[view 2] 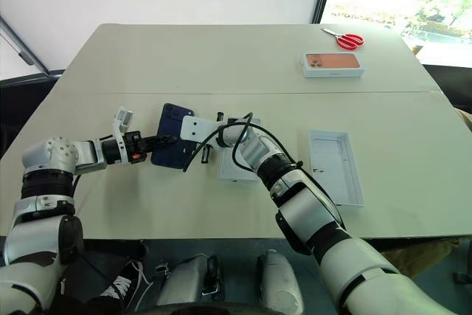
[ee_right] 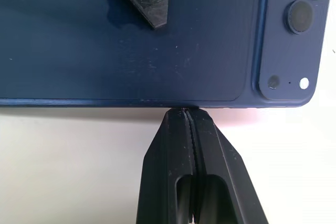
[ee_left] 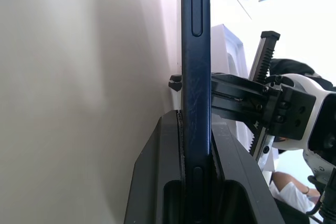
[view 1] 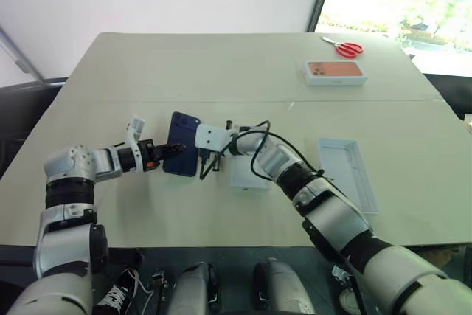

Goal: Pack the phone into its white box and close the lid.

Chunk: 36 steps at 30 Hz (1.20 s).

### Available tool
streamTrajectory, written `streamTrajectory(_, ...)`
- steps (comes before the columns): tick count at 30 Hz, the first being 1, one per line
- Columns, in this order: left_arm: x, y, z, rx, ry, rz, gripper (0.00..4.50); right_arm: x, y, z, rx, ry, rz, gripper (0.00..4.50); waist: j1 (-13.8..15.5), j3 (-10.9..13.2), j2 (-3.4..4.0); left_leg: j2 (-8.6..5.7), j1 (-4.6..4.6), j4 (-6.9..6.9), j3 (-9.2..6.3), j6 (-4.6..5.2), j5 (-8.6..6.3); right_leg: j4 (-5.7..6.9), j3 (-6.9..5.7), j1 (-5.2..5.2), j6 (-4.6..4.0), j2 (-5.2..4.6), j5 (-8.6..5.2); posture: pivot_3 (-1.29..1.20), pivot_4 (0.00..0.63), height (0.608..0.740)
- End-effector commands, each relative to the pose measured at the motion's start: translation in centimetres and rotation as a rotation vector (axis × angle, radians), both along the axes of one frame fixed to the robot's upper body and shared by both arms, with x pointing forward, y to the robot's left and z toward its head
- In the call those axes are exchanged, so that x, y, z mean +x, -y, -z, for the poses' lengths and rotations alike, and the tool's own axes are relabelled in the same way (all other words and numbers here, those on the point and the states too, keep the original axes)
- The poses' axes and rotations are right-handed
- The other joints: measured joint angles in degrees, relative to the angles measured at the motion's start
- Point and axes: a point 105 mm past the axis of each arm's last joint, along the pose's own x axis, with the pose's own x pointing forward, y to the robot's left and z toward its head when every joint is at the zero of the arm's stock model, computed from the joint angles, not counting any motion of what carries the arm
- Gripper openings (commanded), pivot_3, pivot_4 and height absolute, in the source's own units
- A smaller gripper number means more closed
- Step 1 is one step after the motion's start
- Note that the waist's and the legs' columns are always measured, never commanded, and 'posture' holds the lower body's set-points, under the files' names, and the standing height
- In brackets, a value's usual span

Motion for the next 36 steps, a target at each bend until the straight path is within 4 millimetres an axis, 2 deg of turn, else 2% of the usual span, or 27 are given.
streamTrajectory(1,-1.4,0.2,2.0,-0.022,-0.089,-0.006,0.08,-0.5,-0.8,-4.5,0.253,-0.046,-0.035,0.00,-0.01,0.01,-0.01,0.00,0.00,-0.03,0.00,0.00,0.00,-0.01,0.00,0.00,0.00,0.00,0.00,0.00,0.150,0.740)
streamTrajectory(3,-1.3,-0.1,1.2,-0.055,-0.039,-0.031,0.08,-1.2,-0.4,-6.4,0.399,-0.150,-0.061,0.00,-0.05,0.05,-0.04,0.00,-0.02,-0.13,0.00,-0.01,0.01,-0.09,0.01,-0.04,0.01,0.00,0.00,0.00,0.150,0.740)
streamTrajectory(5,-1.1,-0.8,0.3,-0.117,0.002,-0.083,0.00,-1.7,0.7,-8.9,0.576,-0.289,-0.080,0.54,-0.01,0.07,-0.05,0.00,-0.07,-0.17,0.00,-0.03,0.03,-0.10,0.01,-0.09,0.01,0.00,0.01,0.00,0.150,0.740)
streamTrajectory(6,-1.2,-1.0,0.1,-0.153,-0.012,-0.099,0.00,-1.9,1.2,-9.4,0.594,-0.296,-0.080,0.82,0.08,0.07,-0.05,0.00,-0.07,-0.20,0.00,-0.04,0.03,-0.11,0.00,-0.11,0.01,0.00,0.01,0.00,0.150,0.740)
streamTrajectory(9,-1.1,-1.5,-1.2,-0.211,0.051,-0.142,0.00,-2.4,3.0,-8.7,0.528,-0.291,-0.067,2.31,0.13,0.06,-0.06,0.00,-0.07,-0.24,-0.02,0.08,-0.04,-0.18,0.00,-0.10,0.01,0.00,0.01,0.00,0.150,0.740)
streamTrajectory(11,-0.8,-1.7,-1.7,-0.220,0.082,-0.177,0.00,-3.7,4.4,-7.7,0.445,-0.316,-0.105,3.26,0.29,0.06,-0.08,-0.01,-0.07,-0.35,-0.03,0.20,-0.11,-0.31,0.00,-0.09,0.00,-0.02,0.00,0.00,0.150,0.740)
streamTrajectory(14,-0.7,-1.9,-2.2,-0.242,0.097,-0.202,0.00,-5.2,6.5,-6.9,0.368,-0.333,-0.137,3.26,0.19,0.11,-0.11,-0.04,-0.15,-0.46,-0.01,0.21,-0.12,-0.39,0.00,-0.18,0.00,-0.06,0.00,0.00,0.150,0.740)
streamTrajectory(19,-0.6,-1.6,-2.8,-0.237,0.131,-0.209,0.00,-7.3,10.2,-4.4,0.178,-0.367,-0.138,3.26,0.18,0.16,-0.18,-0.01,-0.46,-0.56,0.00,-0.14,0.10,-0.36,-0.12,-0.56,0.01,-0.04,0.01,0.00,0.150,0.740)
streamTrajectory(21,-0.6,-1.6,-3.1,-0.244,0.143,-0.210,0.00,-7.6,10.5,-4.5,0.186,-0.382,-0.131,3.26,0.10,0.18,-0.21,0.01,-0.46,-0.56,0.00,-0.13,0.10,-0.37,-0.14,-0.56,0.01,-0.03,0.01,0.00,0.150,0.740)
streamTrajectory(25,0.0,-1.4,-3.4,-0.177,0.191,-0.222,0.00,-9.0,11.4,-3.0,0.108,-0.401,-0.133,3.26,0.37,0.25,-0.32,0.03,-0.47,-0.53,0.00,-0.12,0.10,-0.36,-0.17,-0.56,0.00,-0.04,0.00,0.00,0.150,0.740)
streamTrajectory(28,0.2,-0.9,-4.1,-0.171,0.217,-0.205,0.00,-8.9,11.8,-1.4,0.022,-0.343,-0.114,3.26,0.41,0.26,-0.34,0.03,-0.50,-0.46,0.00,-0.05,0.06,-0.39,-0.17,-0.53,-0.01,-0.06,0.00,0.00,0.150,0.740)
streamTrajectory(31,0.1,-0.4,-4.4,-0.168,0.228,-0.182,0.00,-9.2,11.4,-1.1,0.047,-0.364,-0.116,3.26,0.47,0.26,-0.35,0.02,-0.53,-0.43,0.00,-0.06,0.07,-0.40,-0.17,-0.54,-0.02,-0.07,-0.01,0.00,0.150,0.740)
streamTrajectory(36,-0.1,0.0,-4.8,-0.168,0.239,-0.162,0.00,-9.2,11.9,0.0,-0.007,-0.335,-0.115,3.26,0.36,0.28,-0.37,0.02,-0.54,-0.44,0.00,-0.23,0.18,-0.40,-0.21,-0.56,-0.01,-0.07,0.00,0.00,0.150,0.740)
